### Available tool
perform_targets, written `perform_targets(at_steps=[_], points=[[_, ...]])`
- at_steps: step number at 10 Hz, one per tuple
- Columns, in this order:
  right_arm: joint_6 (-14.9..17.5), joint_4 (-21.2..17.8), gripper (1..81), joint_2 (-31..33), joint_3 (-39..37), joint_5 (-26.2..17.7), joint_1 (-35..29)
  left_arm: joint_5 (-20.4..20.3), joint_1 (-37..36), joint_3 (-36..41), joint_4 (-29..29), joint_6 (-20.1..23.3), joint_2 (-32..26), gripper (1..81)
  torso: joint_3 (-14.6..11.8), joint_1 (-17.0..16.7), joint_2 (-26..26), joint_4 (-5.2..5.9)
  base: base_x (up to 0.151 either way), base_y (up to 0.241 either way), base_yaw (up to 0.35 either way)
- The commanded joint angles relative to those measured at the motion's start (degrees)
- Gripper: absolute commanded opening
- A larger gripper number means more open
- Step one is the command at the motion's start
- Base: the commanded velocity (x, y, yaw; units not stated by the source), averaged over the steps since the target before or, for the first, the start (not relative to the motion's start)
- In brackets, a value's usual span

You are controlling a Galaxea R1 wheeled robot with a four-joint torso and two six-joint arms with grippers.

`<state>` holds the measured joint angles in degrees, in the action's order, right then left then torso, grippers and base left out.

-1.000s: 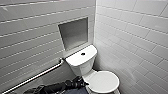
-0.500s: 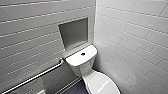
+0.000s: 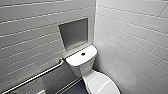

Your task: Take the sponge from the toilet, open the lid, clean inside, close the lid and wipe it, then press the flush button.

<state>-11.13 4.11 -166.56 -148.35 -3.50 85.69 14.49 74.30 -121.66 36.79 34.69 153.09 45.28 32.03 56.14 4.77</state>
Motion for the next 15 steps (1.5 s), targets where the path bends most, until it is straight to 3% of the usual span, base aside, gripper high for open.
perform_targets(at_steps=[1,4,7,8,9,10,11,13,15], points=[[0.2,0.5,1.0,0.7,0.4,-4.6,0.1,1.9,3.9,-11.9,-0.8,3.0,6.0,81.1,0.0,0.0,0.0,0.0,0.0,0.0,0.0],[0.3,0.5,1.0,2.5,4.7,-2.9,0.6,-0.7,6.5,-29.4,-0.7,3.0,15.4,81.1,0.0,0.0,0.0,0.0,0.0,0.0,0.0],[0.2,0.1,1.0,5.6,9.8,-2.6,0.2,-1.3,8.4,-30.9,-0.8,2.7,15.4,81.1,-0.1,0.0,0.0,0.0,0.0,0.0,0.0],[0.0,-0.3,1.0,5.8,9.8,-2.5,0.1,-4.1,9.4,-31.0,-1.5,-0.1,15.5,81.1,-0.1,0.0,0.0,0.0,0.0,0.0,0.0],[-0.2,-0.4,1.0,5.9,10.0,-1.7,0.1,-6.8,10.6,-30.8,-5.0,-4.2,15.8,81.1,-0.1,0.0,0.0,0.0,0.0,0.0,0.0],[-0.2,-0.5,1.0,6.1,10.6,-1.3,0.0,-8.0,11.3,-30.9,-12.6,-11.5,16.4,81.1,-0.1,0.0,0.0,0.0,0.0,0.0,0.0],[-0.6,-0.5,1.0,7.0,12.1,-1.3,-0.6,-8.2,11.4,-31.2,-23.6,-22.9,17.3,81.1,-0.1,0.0,0.1,0.0,0.0,0.0,0.0],[-0.6,-0.5,1.0,11.9,19.0,0.4,-1.3,-7.9,11.7,-31.3,-43.1,-37.2,18.7,81.1,-0.1,0.0,0.1,0.0,0.0,0.0,0.0],[-0.8,-0.5,1.0,19.3,29.6,4.5,-1.6,-6.7,11.4,-30.8,-46.5,-38.3,19.8,81.1,-0.1,0.0,0.1,0.0,0.0,0.0,0.0]])
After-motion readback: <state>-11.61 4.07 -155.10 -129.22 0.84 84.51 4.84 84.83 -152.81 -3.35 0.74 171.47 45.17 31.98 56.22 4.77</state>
